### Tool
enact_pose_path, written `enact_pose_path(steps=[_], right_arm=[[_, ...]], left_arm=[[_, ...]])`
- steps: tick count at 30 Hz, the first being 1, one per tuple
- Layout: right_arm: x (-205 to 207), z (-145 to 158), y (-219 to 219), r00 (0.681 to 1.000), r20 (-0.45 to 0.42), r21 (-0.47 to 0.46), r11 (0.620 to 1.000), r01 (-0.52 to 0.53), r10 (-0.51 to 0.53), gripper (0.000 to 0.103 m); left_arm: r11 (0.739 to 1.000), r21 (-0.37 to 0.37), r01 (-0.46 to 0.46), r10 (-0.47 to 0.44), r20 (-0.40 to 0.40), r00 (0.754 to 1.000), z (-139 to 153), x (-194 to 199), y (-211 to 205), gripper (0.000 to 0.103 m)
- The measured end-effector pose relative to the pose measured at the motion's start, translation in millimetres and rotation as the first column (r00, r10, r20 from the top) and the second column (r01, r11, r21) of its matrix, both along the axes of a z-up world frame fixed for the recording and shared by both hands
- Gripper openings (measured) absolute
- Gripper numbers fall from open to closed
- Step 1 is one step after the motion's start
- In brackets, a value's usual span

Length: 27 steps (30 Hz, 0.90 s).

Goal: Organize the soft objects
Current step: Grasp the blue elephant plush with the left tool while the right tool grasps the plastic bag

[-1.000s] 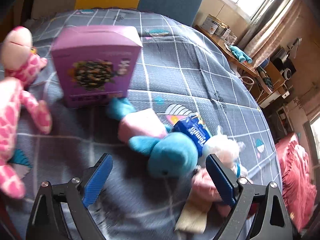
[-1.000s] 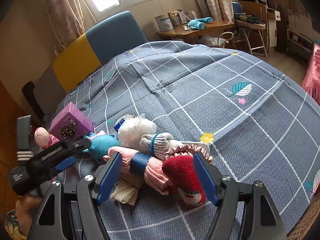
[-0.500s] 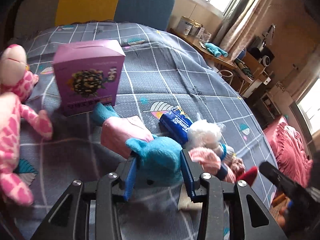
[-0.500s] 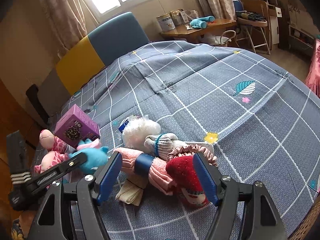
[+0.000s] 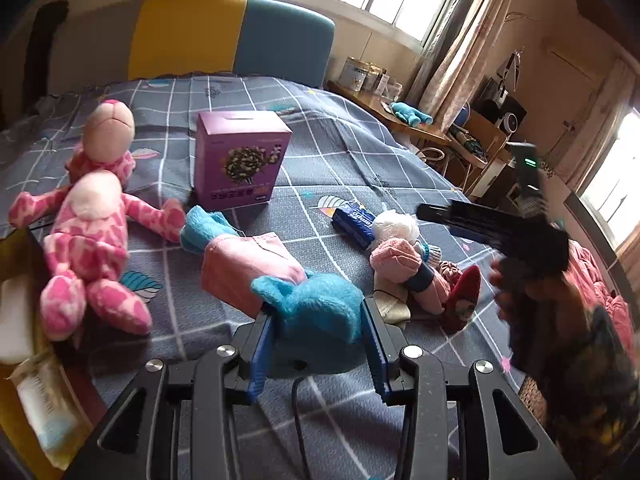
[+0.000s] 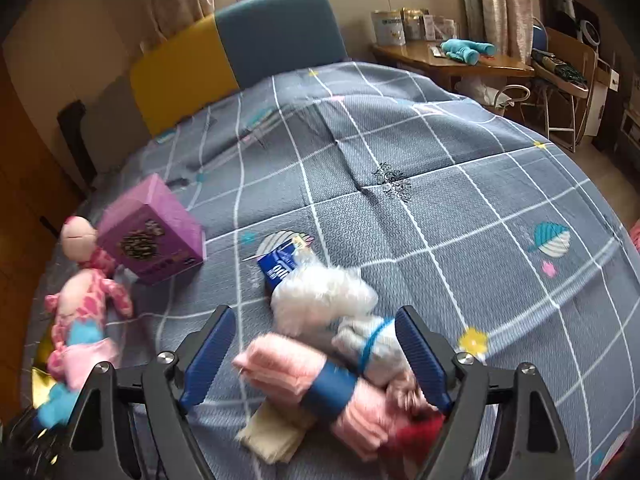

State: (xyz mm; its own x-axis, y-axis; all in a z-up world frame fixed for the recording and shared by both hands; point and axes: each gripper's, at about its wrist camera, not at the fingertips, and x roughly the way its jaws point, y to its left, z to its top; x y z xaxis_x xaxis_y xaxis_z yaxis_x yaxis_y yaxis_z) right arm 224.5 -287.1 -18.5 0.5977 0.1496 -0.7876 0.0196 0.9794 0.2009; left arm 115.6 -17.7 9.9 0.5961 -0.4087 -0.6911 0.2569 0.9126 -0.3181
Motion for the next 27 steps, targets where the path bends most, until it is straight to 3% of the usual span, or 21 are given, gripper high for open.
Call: enact_pose_path(steps=[6,9,11,13,17,21,27], right_arm=[[45,-33,12,0.991,-0.133,-0.056,0.998,-0.021,0.014,0.084],[49,-41,23,0.988,-0.148,-0.067,0.996,-0.059,0.048,0.059],[45,-39,29,0.989,-0.134,-0.094,0.993,-0.074,0.061,0.038],[40,-32,33,0.99,-0.114,-0.087,0.992,-0.09,0.08,0.03],[30,-13,43,0.99,-0.069,-0.114,0.985,-0.126,0.119,0.024],[13,12,57,0.984,-0.005,-0.073,0.981,-0.179,0.18,0.022],[-29,28,100,0.942,0.035,-0.027,0.943,-0.332,0.333,0.022]], left_arm=[[0.999,-0.022,-0.029,0.029,0.004,1.0,5,-18,23,0.042],[0.998,-0.029,-0.047,0.047,0.004,0.999,6,-23,31,0.042],[0.998,-0.038,-0.054,0.054,0.002,0.999,6,-26,35,0.042],[0.998,-0.036,-0.057,0.057,0.008,0.998,7,-29,37,0.042],[0.997,-0.045,-0.062,0.063,0.01,0.998,8,-34,41,0.042],[0.997,-0.053,-0.064,0.065,0.027,0.998,15,-40,43,0.042],[0.994,-0.062,-0.086,0.09,0.059,0.994,27,-52,54,0.042]])
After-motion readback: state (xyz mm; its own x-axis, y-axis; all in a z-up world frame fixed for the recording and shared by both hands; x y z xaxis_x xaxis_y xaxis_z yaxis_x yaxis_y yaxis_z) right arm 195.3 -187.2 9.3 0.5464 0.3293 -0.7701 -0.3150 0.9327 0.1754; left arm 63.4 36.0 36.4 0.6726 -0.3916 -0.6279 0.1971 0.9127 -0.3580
